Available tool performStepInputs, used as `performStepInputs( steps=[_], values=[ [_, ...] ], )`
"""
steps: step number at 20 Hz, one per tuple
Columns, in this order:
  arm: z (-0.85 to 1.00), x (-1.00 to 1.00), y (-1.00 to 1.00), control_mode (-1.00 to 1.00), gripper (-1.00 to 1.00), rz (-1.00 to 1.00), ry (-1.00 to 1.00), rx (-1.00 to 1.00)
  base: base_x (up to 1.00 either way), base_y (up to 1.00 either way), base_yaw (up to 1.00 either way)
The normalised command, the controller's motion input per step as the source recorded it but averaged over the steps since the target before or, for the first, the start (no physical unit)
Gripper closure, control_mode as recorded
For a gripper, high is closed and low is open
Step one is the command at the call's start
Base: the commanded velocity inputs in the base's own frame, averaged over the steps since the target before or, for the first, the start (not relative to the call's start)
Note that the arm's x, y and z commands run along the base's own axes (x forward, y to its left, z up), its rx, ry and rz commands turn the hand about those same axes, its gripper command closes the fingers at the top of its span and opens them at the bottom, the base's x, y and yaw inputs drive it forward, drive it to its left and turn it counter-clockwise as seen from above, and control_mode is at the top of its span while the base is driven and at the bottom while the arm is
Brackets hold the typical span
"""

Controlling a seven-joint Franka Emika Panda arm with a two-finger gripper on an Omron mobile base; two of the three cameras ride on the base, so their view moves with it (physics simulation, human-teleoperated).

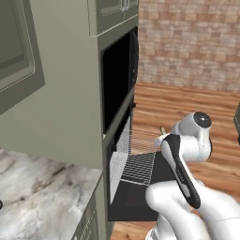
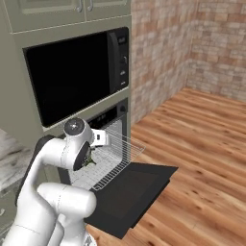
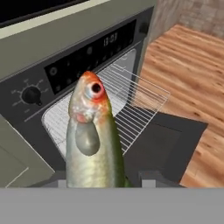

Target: Place the fish on the top rack of the oven, and slide the tray back inside. Close the oven door.

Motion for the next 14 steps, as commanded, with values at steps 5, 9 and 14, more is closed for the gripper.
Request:
performStepInputs(
  steps=[5,9,14],
  values=[
    [-0.59,0.59,-0.01,-1.00,1.00,0.10,0.02,0.05,0.00,0.00,0.00],
    [-0.39,0.74,0.00,-1.00,1.00,0.09,0.19,0.02,0.00,0.00,0.00],
    [-0.45,0.68,0.00,-1.00,1.00,0.04,0.26,0.00,0.00,0.00,0.00]
  ],
)
